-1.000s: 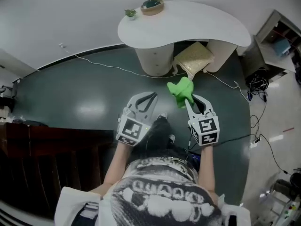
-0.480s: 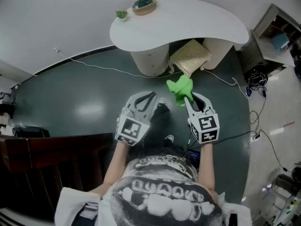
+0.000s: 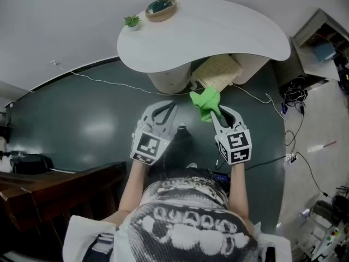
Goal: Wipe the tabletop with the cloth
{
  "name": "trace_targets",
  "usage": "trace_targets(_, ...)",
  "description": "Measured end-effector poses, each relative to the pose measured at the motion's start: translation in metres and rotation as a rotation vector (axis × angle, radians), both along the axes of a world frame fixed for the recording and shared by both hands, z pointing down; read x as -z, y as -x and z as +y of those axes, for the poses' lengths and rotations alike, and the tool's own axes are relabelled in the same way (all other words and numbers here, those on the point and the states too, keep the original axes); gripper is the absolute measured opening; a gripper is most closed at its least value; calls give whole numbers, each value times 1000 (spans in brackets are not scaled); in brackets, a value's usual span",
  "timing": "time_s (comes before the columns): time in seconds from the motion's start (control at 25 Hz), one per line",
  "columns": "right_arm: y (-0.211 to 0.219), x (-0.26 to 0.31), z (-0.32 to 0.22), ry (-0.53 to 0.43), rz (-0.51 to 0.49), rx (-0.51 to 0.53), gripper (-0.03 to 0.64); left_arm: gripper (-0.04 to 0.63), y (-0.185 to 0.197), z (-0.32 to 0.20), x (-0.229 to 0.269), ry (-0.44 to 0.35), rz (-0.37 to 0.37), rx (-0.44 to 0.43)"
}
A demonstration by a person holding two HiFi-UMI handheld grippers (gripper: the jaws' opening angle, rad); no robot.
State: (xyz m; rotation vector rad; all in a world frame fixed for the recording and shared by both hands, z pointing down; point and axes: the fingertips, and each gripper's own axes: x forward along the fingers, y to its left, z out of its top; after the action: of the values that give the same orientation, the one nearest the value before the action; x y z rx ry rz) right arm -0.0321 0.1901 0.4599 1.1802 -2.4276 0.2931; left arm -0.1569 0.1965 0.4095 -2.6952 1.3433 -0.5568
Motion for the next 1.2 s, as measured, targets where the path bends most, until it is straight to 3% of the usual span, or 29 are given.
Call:
trace_targets(0.56,32,-2,-148,29,50,-21,81,9,21,-163,-2,13,30,-70)
trace_targets(1.2,50,-8,-201,58,120,-40,81,9,37,-219,-15,36,75,-112)
